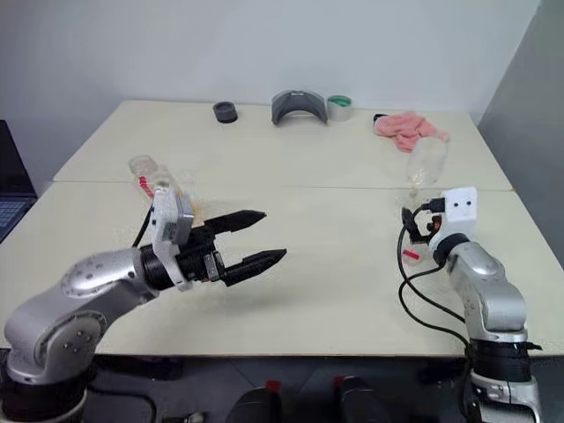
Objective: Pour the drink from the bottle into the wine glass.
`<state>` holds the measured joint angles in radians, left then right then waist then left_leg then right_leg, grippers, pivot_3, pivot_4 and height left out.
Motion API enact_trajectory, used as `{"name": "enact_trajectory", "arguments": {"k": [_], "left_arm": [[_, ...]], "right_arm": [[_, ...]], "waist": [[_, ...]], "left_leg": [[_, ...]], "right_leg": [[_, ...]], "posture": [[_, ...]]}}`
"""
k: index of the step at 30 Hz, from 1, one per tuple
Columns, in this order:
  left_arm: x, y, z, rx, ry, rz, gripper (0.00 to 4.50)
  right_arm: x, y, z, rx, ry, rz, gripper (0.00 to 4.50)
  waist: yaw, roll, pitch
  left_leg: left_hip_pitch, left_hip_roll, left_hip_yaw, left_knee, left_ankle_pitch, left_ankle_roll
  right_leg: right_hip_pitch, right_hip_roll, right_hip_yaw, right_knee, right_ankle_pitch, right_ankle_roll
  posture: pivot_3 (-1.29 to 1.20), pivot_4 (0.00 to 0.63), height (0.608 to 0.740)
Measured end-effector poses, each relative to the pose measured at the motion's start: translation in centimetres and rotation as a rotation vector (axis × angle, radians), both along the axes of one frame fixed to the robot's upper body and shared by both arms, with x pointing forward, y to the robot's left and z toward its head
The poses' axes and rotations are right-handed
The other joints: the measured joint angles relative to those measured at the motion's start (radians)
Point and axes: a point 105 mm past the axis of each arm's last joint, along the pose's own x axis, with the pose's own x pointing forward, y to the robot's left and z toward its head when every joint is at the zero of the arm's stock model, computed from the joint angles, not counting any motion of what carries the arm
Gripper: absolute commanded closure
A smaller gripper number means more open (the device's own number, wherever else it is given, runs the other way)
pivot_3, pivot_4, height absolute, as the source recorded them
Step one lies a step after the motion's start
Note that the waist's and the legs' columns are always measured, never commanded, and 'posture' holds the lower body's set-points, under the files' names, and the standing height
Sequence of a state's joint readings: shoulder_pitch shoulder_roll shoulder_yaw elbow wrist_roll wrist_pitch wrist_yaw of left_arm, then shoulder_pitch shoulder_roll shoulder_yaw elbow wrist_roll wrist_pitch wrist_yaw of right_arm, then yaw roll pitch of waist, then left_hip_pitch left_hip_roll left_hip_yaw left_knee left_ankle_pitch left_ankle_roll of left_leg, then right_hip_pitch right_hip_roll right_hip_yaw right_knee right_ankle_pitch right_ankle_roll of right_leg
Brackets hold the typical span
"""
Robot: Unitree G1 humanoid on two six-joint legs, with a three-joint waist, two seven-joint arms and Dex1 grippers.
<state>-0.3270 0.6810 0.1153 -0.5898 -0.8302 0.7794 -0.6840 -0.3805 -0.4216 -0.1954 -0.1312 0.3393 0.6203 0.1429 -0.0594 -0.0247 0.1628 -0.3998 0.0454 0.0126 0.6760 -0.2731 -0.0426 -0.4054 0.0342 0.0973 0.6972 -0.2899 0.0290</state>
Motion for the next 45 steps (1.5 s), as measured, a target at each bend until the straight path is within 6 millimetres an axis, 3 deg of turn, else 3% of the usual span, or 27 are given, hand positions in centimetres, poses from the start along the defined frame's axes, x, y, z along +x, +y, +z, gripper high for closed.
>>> {"name": "enact_trajectory", "arguments": {"k": [4, 8, 20, 28, 31, 41, 42, 45], "left_arm": [[1.3, -0.1, -0.8, 0.026, 0.024, -0.026, 0.03], [3.0, -0.3, -0.7, 0.034, -0.006, -0.008, 0.03], [3.3, -0.6, -0.3, 0.035, -0.044, -0.004, 0.03], [3.3, -0.7, -0.4, 0.037, -0.039, -0.006, 0.03], [3.3, -0.7, -0.4, 0.040, -0.040, -0.003, 0.00], [3.2, -0.8, -0.3, 0.043, -0.045, 0.001, 0.00], [3.2, -0.8, -0.3, 0.043, -0.047, -0.001, 0.00], [2.5, -0.7, -0.8, 0.048, -0.035, -0.009, 0.00]], "right_arm": [[1.9, 0.2, 0.5, 0.054, -0.035, -0.023, 0.00], [3.5, 0.4, -0.8, 0.109, -0.023, -0.052, 0.00], [6.1, 0.0, -1.7, 0.102, -0.011, -0.089, 0.00], [7.3, 0.8, -4.1, 0.131, 0.030, -0.101, 0.00], [7.5, 0.6, -4.5, 0.138, 0.032, -0.121, 0.59], [7.6, -0.5, -3.2, 0.117, -0.052, -0.141, 4.14], [7.6, -0.4, -3.2, 0.112, -0.052, -0.136, 4.38], [7.7, 0.9, -3.1, 0.083, -0.058, -0.064, 4.38]], "waist": [[0.000, 0.000, 0.000], [0.001, 0.000, 0.001], [-0.001, 0.001, 0.001], [-0.001, 0.002, 0.001], [-0.001, 0.002, 0.002], [-0.001, 0.003, 0.002], [-0.001, 0.003, 0.002], [-0.007, 0.003, 0.002]], "left_leg": [[0.000, 0.000, 0.000, 0.000, 0.000, 0.000], [-0.001, 0.000, 0.001, 0.000, 0.000, 0.000], [-0.001, 0.000, 0.002, -0.001, 0.000, 0.000], [-0.002, 0.000, 0.002, -0.001, 0.000, 0.000], [-0.002, 0.000, 0.002, -0.001, 0.000, 0.000], [-0.002, 0.000, 0.001, -0.001, 0.000, 0.000], [-0.002, 0.000, 0.002, -0.001, 0.000, 0.000], [-0.001, 0.000, 0.002, -0.002, 0.000, 0.000]], "right_leg": [[0.000, 0.000, 0.000, -0.001, 0.001, -0.002], [-0.001, 0.000, 0.000, -0.001, 0.002, -0.005], [-0.001, -0.001, 0.001, -0.002, 0.002, -0.005], [-0.001, -0.002, 0.001, -0.002, 0.002, -0.005], [-0.001, -0.002, 0.002, -0.002, 0.002, -0.005], [-0.001, -0.002, 0.001, -0.002, 0.002, -0.005], [-0.001, -0.002, 0.002, -0.002, 0.002, -0.005], [-0.001, -0.002, 0.002, -0.002, 0.002, -0.005]], "posture": [[0.00, 0.150, 0.740], [0.00, 0.150, 0.740], [0.00, 0.150, 0.740], [0.00, 0.150, 0.740], [0.00, 0.150, 0.740], [0.00, 0.150, 0.740], [0.00, 0.150, 0.740], [0.00, 0.150, 0.740]]}}
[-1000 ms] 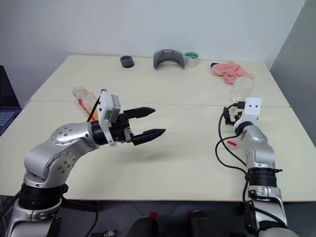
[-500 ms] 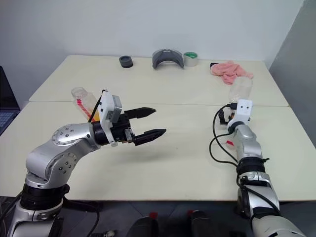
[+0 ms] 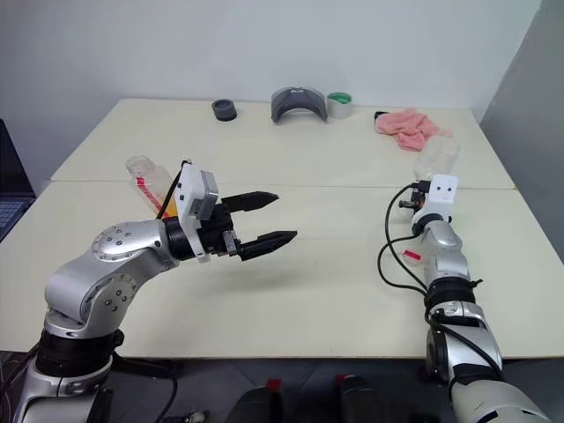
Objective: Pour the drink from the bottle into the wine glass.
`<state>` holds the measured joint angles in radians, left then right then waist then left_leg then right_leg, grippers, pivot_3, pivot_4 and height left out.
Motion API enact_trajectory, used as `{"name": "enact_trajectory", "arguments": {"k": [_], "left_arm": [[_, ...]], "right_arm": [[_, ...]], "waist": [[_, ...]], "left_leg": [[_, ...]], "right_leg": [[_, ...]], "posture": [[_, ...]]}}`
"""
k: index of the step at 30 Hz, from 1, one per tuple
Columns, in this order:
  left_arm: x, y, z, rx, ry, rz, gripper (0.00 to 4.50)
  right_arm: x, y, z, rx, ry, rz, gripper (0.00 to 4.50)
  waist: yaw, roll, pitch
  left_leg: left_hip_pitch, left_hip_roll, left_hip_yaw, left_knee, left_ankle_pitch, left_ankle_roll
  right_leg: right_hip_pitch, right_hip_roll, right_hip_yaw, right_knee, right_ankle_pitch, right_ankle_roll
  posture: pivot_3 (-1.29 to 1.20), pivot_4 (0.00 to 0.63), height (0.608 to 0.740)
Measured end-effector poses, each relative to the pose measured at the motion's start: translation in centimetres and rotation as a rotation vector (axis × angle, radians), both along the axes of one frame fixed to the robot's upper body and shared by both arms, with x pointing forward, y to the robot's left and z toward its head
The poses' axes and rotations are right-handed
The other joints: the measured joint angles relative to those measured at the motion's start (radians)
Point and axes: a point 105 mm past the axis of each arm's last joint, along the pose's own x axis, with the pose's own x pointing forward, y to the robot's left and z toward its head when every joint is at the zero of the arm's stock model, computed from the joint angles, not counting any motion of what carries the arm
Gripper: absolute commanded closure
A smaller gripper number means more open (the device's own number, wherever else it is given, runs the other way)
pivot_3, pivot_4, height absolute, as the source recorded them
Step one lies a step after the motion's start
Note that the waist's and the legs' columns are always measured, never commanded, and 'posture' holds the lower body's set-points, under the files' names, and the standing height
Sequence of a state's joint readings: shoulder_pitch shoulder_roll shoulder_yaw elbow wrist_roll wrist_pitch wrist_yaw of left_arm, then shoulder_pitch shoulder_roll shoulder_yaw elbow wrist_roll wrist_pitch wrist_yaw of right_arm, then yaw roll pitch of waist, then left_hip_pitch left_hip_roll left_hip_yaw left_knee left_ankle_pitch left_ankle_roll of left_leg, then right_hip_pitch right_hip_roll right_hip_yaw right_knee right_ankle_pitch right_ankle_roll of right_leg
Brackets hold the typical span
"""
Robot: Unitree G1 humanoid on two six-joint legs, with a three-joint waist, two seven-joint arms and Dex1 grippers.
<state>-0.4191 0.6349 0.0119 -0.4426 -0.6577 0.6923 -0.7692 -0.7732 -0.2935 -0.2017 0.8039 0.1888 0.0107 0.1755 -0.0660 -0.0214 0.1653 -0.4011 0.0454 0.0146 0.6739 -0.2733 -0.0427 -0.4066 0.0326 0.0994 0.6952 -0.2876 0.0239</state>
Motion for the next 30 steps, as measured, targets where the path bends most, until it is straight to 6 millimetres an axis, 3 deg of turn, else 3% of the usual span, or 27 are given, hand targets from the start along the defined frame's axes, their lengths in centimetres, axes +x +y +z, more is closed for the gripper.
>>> {"name": "enact_trajectory", "arguments": {"k": [5, 8, 11, 15, 19, 23, 30], "left_arm": [[-0.8, 3.3, -1.5, -0.009, 0.058, 0.128, 0.00], [-1.8, 6.2, -3.2, -0.013, 0.115, 0.281, 0.00], [-4.3, 9.1, -5.0, 0.015, 0.167, 0.441, 0.00], [-7.4, 10.5, -6.0, 0.019, 0.202, 0.556, 0.00], [-9.6, 9.8, -6.5, -0.027, 0.215, 0.614, 0.00], [-8.9, 9.9, -5.6, -0.065, 0.141, 0.687, 0.00], [-8.8, 10.0, -5.4, -0.054, 0.079, 0.691, 0.00]], "right_arm": [[-0.5, 8.1, 2.2, -0.061, -0.083, 0.374, 4.38], [-2.0, 13.6, 3.1, -0.087, -0.106, 0.618, 4.38], [-4.1, 18.2, 3.0, -0.070, -0.079, 0.845, 4.38], [-5.4, 20.3, 2.4, -0.081, -0.055, 0.952, 4.38], [-5.7, 21.4, 1.1, -0.091, -0.015, 0.982, 4.38], [-5.8, 22.5, -1.0, -0.124, 0.026, 1.008, 4.38], [-5.3, 23.6, -1.0, -0.174, 0.011, 1.027, 4.38]], "waist": [[-0.026, 0.001, 0.001], [-0.026, 0.001, 0.001], [-0.020, 0.001, 0.001], [-0.003, 0.000, 0.001], [0.003, -0.003, 0.001], [0.003, -0.003, 0.001], [-0.016, -0.004, 0.001]], "left_leg": [[0.002, 0.002, -0.001, -0.005, 0.000, 0.000], [0.002, 0.004, -0.004, -0.009, 0.000, 0.000], [0.001, 0.008, -0.005, -0.010, 0.000, -0.001], [0.000, 0.001, -0.007, -0.011, -0.001, -0.002], [0.001, -0.002, -0.006, -0.010, -0.001, -0.002], [0.002, -0.001, -0.007, -0.010, -0.001, -0.002], [0.003, 0.001, -0.007, -0.011, -0.001, -0.002]], "right_leg": [[-0.002, 0.000, 0.000, 0.001, -0.001, -0.001], [-0.002, -0.001, -0.001, 0.001, -0.003, -0.005], [-0.003, -0.003, -0.001, 0.001, -0.004, -0.007], [-0.002, -0.012, -0.004, 0.001, -0.006, -0.008], [0.001, -0.015, -0.005, -0.002, -0.006, -0.007], [0.001, -0.010, -0.005, -0.002, -0.006, -0.006], [0.001, -0.009, -0.004, 0.000, -0.006, -0.008]], "posture": [[0.00, 0.150, 0.740], [0.00, 0.150, 0.740], [0.00, 0.150, 0.740], [0.00, 0.150, 0.740], [0.00, 0.150, 0.740], [0.00, 0.150, 0.740], [0.00, 0.150, 0.740]]}}
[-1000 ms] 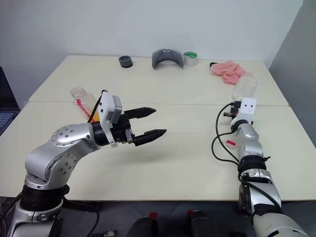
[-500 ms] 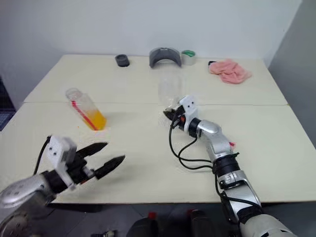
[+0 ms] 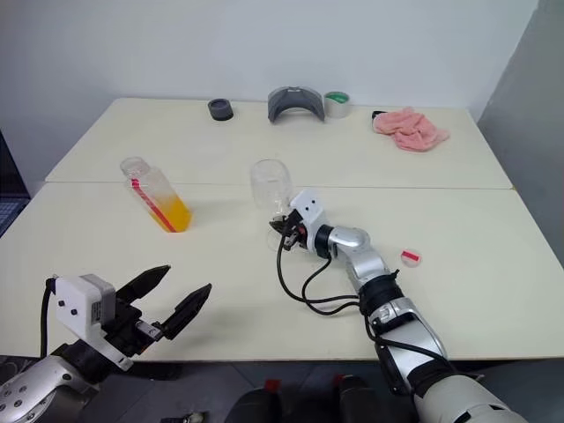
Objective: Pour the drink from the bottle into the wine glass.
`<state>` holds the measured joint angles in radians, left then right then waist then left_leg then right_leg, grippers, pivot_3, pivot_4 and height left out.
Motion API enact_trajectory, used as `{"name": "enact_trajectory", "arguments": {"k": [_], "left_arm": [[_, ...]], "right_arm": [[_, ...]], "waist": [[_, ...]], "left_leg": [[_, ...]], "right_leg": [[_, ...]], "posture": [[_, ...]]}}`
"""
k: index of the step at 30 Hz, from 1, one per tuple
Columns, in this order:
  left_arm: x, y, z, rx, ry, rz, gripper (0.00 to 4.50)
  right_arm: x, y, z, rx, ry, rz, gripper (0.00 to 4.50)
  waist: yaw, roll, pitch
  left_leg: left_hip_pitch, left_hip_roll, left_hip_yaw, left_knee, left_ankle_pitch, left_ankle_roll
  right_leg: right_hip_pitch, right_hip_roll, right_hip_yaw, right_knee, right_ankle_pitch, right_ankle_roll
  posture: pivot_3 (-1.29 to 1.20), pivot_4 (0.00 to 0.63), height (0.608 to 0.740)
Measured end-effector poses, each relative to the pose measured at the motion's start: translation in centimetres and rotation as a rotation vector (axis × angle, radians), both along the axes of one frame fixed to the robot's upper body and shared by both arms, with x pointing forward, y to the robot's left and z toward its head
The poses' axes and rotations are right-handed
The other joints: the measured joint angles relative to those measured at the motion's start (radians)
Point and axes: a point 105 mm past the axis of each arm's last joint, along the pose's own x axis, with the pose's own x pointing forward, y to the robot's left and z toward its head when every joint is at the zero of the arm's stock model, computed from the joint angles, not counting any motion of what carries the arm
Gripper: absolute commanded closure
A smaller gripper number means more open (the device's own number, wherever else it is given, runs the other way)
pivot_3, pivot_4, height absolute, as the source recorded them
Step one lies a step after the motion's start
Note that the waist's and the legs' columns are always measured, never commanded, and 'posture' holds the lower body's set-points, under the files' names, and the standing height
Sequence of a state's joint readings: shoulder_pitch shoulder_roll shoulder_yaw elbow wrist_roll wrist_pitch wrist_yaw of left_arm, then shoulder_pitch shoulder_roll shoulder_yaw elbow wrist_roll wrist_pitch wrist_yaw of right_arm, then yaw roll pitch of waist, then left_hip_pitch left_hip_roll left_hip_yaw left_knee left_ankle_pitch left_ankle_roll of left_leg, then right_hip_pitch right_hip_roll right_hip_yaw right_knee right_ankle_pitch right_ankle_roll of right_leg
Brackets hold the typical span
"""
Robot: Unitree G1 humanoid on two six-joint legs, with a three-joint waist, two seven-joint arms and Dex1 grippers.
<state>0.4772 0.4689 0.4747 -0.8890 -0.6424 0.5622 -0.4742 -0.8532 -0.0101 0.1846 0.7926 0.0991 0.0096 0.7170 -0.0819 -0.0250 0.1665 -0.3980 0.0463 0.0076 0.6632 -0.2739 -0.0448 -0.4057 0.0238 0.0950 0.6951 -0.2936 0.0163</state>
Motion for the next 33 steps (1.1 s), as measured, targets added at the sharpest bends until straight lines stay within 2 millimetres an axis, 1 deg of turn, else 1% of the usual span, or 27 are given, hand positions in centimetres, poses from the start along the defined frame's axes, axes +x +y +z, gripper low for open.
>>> {"name": "enact_trajectory", "arguments": {"k": [2, 3, 6, 7, 10, 12, 13, 16, 18, 20, 23, 25, 26, 28, 30, 33], "left_arm": [[-0.1, 0.2, -0.2, 0.002, 0.001, 0.001, 0.00], [-0.1, 0.4, -0.4, 0.001, 0.007, 0.002, 0.00], [0.0, 0.4, -0.6, -0.006, 0.006, -0.003, 0.00], [0.1, 0.3, -0.7, -0.009, 0.006, -0.010, 0.00], [0.5, 0.2, -0.8, -0.003, -0.002, -0.031, 0.00], [1.1, 0.6, -0.7, 0.010, -0.009, -0.036, 0.00], [1.4, 0.9, -0.7, 0.012, -0.009, -0.029, 0.00], [2.0, 1.6, -0.8, 0.008, -0.007, -0.006, 0.00], [2.4, 1.9, -0.9, 0.014, -0.006, 0.006, 0.00], [2.9, 2.2, -0.9, 0.027, -0.018, 0.011, 0.00], [4.1, 3.0, -0.7, 0.044, -0.045, 0.041, 0.00], [5.2, 4.5, -0.6, 0.042, -0.064, 0.113, 0.00], [5.5, 5.4, -0.6, 0.040, -0.069, 0.163, 0.00], [5.9, 6.4, -0.7, 0.034, -0.078, 0.230, 0.00], [6.4, 6.7, -0.5, 0.024, -0.100, 0.268, 0.00], [7.5, 6.7, 0.0, 0.009, -0.131, 0.306, 0.00]], "right_arm": [[0.0, 0.0, -0.1, 0.005, -0.004, -0.002, 3.66], [0.0, 0.0, -0.2, 0.005, 0.000, -0.004, 3.39], [0.0, -0.2, -1.2, -0.007, 0.032, -0.013, 2.41], [0.0, -0.3, -1.3, -0.008, 0.040, -0.017, 1.98], [0.0, -0.5, -1.4, -0.008, 0.045, -0.021, 0.96], [-0.3, -1.3, -1.4, 0.001, 0.045, -0.031, 0.22], [-0.4, -1.8, -1.6, 0.000, 0.052, -0.040, 0.03], [-1.3, -3.8, -1.9, -0.008, 0.067, -0.059, 0.03], [-2.1, -4.9, -1.5, -0.010, 0.067, -0.064, 0.03], [-2.9, -6.0, -0.4, -0.012, 0.054, -0.065, 0.03], [-4.4, -7.6, 1.2, 0.001, 0.056, -0.059, 0.03], [-6.4, -9.6, 2.7, -0.005, 0.068, -0.031, 0.03], [-7.3, -10.6, 3.7, -0.013, 0.065, -0.017, 0.03], [-8.6, -11.9, 5.7, -0.006, 0.049, 0.001, 0.03], [-10.1, -12.0, 7.2, 0.022, 0.040, 0.057, 0.03], [-11.9, -11.3, 8.2, 0.073, 0.075, 0.159, 0.03]], "waist": [[-0.002, 0.000, 0.000], [-0.002, 0.000, 0.000], [-0.002, 0.000, 0.000], [-0.002, 0.000, 0.000], [-0.002, 0.000, 0.000], [0.001, 0.000, 0.000], [0.001, 0.000, 0.000], [0.001, 0.000, 0.000], [0.001, 0.000, 0.000], [0.002, 0.000, 0.000], [0.002, 0.001, 0.001], [0.005, 0.001, 0.001], [0.008, 0.000, 0.001], [0.007, -0.001, 0.001], [0.006, -0.003, 0.001], [0.009, -0.005, 0.002]], "left_leg": [[0.000, 0.000, 0.000, 0.000, 0.000, 0.000], [0.000, 0.000, 0.000, 0.000, 0.000, 0.000], [0.000, 0.000, 0.000, 0.000, 0.000, 0.000], [0.000, 0.000, 0.000, 0.000, 0.000, 0.000], [0.000, 0.000, 0.000, 0.000, 0.000, 0.000], [-0.001, 0.000, -0.002, 0.000, 0.000, 0.000], [-0.001, 0.000, -0.001, 0.000, 0.000, 0.000], [-0.001, -0.001, -0.001, 0.000, 0.000, 0.000], [-0.001, -0.001, -0.001, 0.000, 0.000, 0.000], [-0.001, 0.000, -0.002, 0.000, 0.000, 0.000], [-0.001, 0.000, -0.003, 0.000, 0.000, 0.000], [-0.002, -0.001, -0.003, 0.000, 0.000, 0.000], [-0.002, -0.001, -0.003, 0.000, 0.000, 0.000], [-0.002, -0.001, -0.002, 0.000, 0.000, 0.000], [-0.002, -0.001, -0.003, 0.000, 0.000, 0.000], [-0.002, -0.001, -0.004, 0.000, 0.000, 0.000]], "right_leg": [[0.000, 0.000, 0.000, 0.000, 0.000, 0.000], [0.000, 0.000, 0.000, 0.000, 0.000, 0.000], [0.000, 0.000, 0.000, 0.000, 0.000, 0.000], [0.000, 0.000, 0.000, 0.000, 0.000, 0.000], [0.000, 0.000, 0.000, 0.000, 0.000, 0.000], [0.000, 0.000, -0.001, 0.001, 0.000, 0.000], [0.000, 0.000, -0.001, 0.000, 0.000, 0.000], [0.000, 0.000, -0.001, 0.000, 0.000, 0.000], [0.000, -0.001, -0.001, 0.000, 0.000, 0.000], [0.000, -0.001, -0.001, 0.000, 0.000, 0.000], [0.000, 0.000, -0.002, 0.000, 0.000, 0.001], [0.000, 0.000, -0.003, 0.000, -0.001, 0.002], [0.000, 0.000, -0.002, -0.001, -0.002, 0.002], [0.000, 0.000, -0.002, -0.002, -0.002, 0.003], [0.001, 0.000, -0.002, -0.003, -0.002, 0.003], [0.001, 0.001, -0.003, -0.002, -0.002, 0.003]], "posture": [[0.00, 0.150, 0.740], [0.00, 0.150, 0.740], [0.00, 0.150, 0.740], [0.00, 0.150, 0.740], [0.00, 0.150, 0.740], [0.00, 0.150, 0.740], [0.00, 0.150, 0.740], [0.00, 0.150, 0.740], [0.00, 0.150, 0.740], [0.00, 0.150, 0.740], [0.00, 0.150, 0.740], [0.00, 0.150, 0.740], [0.00, 0.150, 0.740], [0.00, 0.150, 0.740], [0.00, 0.150, 0.740], [0.00, 0.150, 0.740]]}}
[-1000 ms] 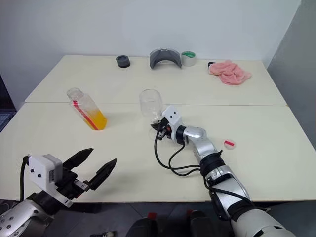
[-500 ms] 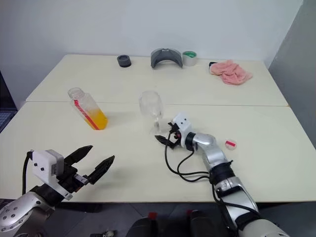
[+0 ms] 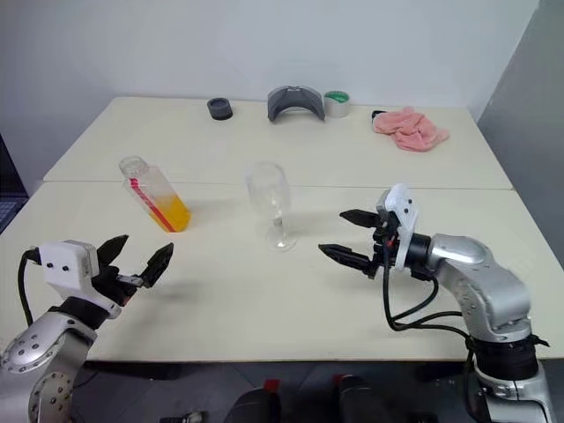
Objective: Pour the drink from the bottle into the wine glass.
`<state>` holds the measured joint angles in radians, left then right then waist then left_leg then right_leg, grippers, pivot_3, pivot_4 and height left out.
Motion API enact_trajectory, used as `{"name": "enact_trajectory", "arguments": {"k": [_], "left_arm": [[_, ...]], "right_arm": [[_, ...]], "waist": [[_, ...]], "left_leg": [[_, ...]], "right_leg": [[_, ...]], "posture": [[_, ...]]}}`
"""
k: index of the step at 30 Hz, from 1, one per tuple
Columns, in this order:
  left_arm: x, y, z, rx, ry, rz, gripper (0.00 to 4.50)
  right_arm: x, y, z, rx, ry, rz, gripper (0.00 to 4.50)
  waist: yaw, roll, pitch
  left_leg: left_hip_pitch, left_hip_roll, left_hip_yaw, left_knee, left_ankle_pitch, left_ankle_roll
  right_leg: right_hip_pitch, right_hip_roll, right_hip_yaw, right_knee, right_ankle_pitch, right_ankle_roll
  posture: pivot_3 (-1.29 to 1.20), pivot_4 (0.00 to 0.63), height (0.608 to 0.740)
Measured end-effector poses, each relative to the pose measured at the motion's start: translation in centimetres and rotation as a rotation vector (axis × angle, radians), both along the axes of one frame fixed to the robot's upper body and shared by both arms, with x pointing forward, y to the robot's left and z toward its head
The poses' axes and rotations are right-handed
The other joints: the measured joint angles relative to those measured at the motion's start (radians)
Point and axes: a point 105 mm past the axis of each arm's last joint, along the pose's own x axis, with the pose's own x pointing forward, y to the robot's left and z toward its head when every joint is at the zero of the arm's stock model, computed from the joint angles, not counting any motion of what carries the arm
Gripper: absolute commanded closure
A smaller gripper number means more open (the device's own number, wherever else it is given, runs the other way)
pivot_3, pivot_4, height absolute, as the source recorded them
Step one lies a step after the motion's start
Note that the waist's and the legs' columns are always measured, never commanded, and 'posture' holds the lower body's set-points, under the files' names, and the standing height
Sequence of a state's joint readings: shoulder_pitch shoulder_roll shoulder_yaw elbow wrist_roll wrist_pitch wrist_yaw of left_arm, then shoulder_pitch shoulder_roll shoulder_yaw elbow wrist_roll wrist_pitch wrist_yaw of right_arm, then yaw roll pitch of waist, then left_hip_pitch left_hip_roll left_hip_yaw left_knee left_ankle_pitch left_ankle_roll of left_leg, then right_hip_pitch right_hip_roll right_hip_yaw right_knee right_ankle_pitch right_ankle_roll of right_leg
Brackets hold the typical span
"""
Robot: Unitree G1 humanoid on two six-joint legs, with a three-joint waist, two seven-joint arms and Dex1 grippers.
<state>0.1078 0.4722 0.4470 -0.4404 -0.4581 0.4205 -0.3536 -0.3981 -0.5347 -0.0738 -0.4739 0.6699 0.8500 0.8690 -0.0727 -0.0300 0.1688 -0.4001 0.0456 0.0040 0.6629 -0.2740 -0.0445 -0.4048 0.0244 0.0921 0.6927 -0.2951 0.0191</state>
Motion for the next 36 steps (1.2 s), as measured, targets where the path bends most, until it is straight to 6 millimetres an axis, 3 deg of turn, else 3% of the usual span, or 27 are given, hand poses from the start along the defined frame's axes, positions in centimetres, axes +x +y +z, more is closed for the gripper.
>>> {"name": "enact_trajectory", "arguments": {"k": [6, 12, 27, 36], "left_arm": [[1.6, 0.1, 0.6, -0.009, -0.029, 0.031, 0.00], [2.1, 0.6, 0.6, -0.011, -0.028, 0.055, 0.00], [3.0, 2.1, 0.9, 0.016, -0.013, 0.046, 0.00], [4.7, 2.8, 0.2, 0.002, 0.008, 0.010, 0.00]], "right_arm": [[-1.7, 0.8, 2.1, 0.048, 0.020, 0.124, 0.03], [-2.2, 1.3, 3.5, 0.063, -0.005, 0.155, 0.03], [-2.1, 1.4, 3.3, 0.070, -0.004, 0.128, 0.03], [-2.1, 1.1, 3.1, 0.057, -0.001, 0.108, 0.03]], "waist": [[0.001, -0.002, 0.001], [0.006, -0.002, 0.001], [0.017, -0.003, 0.002], [0.018, -0.003, 0.002]], "left_leg": [[0.000, 0.000, 0.001, 0.000, 0.000, 0.000], [-0.001, 0.000, 0.000, 0.000, 0.000, 0.000], [-0.001, 0.000, 0.000, 0.000, 0.000, 0.000], [-0.001, 0.000, 0.001, 0.000, 0.000, 0.000]], "right_leg": [[0.000, 0.001, 0.000, 0.000, 0.000, 0.000], [0.000, 0.001, 0.000, -0.001, 0.000, 0.000], [0.000, -0.001, 0.000, -0.002, 0.000, 0.000], [0.000, -0.001, -0.001, -0.002, 0.000, 0.000]], "posture": [[0.00, 0.150, 0.740], [0.00, 0.150, 0.740], [0.00, 0.150, 0.740], [0.00, 0.150, 0.740]]}}
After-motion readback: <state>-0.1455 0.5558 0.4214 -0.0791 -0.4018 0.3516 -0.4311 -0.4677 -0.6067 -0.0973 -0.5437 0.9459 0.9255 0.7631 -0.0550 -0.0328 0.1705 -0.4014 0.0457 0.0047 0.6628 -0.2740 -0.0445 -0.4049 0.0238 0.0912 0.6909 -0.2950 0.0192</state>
